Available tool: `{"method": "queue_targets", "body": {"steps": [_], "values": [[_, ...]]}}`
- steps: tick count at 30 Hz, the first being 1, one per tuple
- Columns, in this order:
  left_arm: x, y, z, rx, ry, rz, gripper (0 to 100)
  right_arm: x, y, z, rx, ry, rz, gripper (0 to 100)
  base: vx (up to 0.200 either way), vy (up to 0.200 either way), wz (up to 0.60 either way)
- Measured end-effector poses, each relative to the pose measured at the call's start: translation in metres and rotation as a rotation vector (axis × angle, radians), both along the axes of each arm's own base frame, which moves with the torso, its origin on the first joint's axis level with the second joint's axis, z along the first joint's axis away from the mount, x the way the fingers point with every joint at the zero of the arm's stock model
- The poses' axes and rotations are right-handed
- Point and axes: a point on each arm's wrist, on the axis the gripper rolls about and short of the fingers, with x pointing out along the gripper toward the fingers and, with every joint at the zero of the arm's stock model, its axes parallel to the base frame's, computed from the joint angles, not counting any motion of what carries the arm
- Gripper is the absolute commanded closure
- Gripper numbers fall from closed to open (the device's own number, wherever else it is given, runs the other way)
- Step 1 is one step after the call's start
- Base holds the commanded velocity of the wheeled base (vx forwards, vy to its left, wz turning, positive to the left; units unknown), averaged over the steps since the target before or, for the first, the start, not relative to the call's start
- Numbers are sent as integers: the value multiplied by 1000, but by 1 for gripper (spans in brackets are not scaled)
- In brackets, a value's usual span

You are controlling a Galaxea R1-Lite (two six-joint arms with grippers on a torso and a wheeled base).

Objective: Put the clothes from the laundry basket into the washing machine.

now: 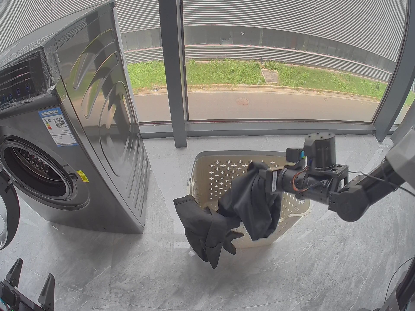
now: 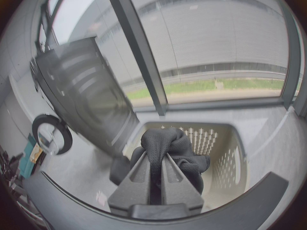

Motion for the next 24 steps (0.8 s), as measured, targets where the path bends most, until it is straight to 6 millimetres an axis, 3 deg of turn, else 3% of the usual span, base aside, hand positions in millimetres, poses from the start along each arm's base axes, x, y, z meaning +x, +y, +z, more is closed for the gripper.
{"method": "queue_targets", "body": {"steps": [4, 12, 16, 24], "values": [[0, 0, 0, 0, 0, 1, 0, -16, -11, 42, 99, -184, -36, 100, 0, 0, 0], [0, 0, 0, 3, 0, 2, 0, -68, -36, 81, 158, -284, -59, 100, 0, 0, 0], [0, 0, 0, 4, 0, 3, 0, -94, -49, 87, 171, -301, -57, 100, 0, 0, 0], [0, 0, 0, 3, -1, 1, 0, -138, -70, 90, 198, -348, -42, 100, -200, 0, 0]]}}
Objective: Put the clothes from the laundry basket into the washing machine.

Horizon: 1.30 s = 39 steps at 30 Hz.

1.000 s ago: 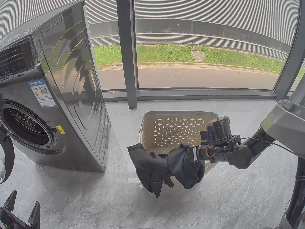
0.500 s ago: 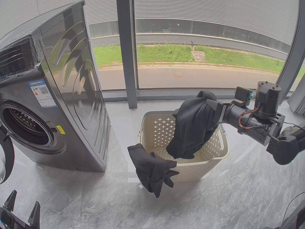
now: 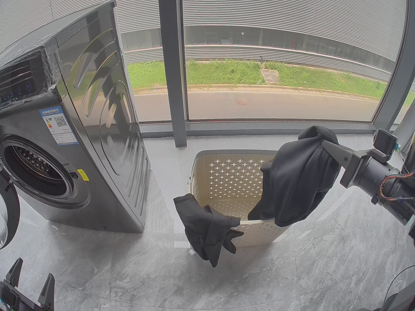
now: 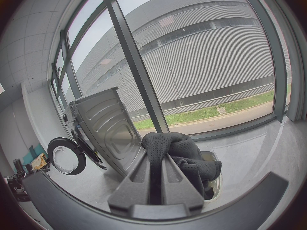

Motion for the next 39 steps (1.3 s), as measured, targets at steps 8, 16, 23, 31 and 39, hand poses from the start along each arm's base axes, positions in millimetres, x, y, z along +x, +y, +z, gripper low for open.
{"method": "queue_targets", "body": {"steps": [8, 16, 23, 31, 39], "values": [[0, 0, 0, 2, 0, -3, 0, -21, -9, 9, 19, -48, 42, 100, -200, 0, 0], [0, 0, 0, 0, 0, -1, 0, -33, -14, 14, 29, -81, 92, 100, -125, 0, 0], [0, 0, 0, -1, 0, -1, 0, -37, -18, 12, 28, -82, 81, 100, 0, 114, 0], [0, 0, 0, -2, 0, -1, 0, -34, -22, 11, 27, -80, 44, 100, 0, 200, 0], [0, 0, 0, -2, 0, -2, 0, -25, -17, 6, 9, -49, -43, 100, 0, 200, 0]]}}
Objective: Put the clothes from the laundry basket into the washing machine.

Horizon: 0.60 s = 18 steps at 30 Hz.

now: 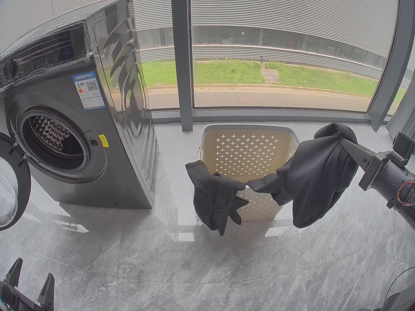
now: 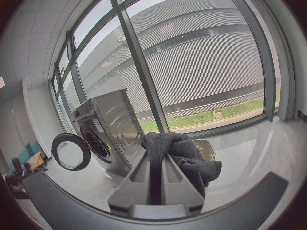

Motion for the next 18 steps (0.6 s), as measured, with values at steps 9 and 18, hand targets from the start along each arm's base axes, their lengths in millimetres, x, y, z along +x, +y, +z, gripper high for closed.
{"method": "queue_targets", "body": {"steps": [9, 18], "values": [[0, 0, 0, -1, 0, 1, 0, 7, 5, -13, -87, 33, -90, 100, 0, 200, 0], [0, 0, 0, 0, 0, 0, 0, 5, 9, -15, -91, 33, -38, 100, 0, 200, 0]]}}
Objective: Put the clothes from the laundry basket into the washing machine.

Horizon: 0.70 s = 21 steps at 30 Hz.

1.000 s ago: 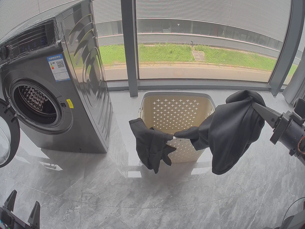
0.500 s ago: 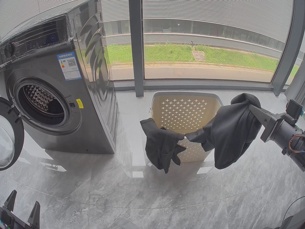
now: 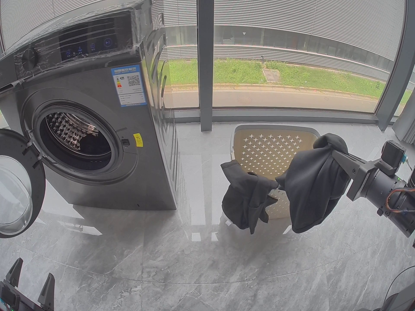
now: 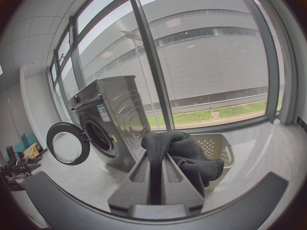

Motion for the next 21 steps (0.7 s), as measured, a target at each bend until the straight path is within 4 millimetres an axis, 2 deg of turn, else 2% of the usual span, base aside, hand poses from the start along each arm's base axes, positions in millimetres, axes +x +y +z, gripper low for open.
{"method": "queue_targets", "body": {"steps": [12, 21], "values": [[0, 0, 0, -1, 0, -1, 0, -12, 9, -8, -8, 17, 155, 100, 0, 200, 0], [0, 0, 0, -1, 0, 0, 0, -18, 13, -1, 32, -64, 236, 100, 0, 200, 0]]}}
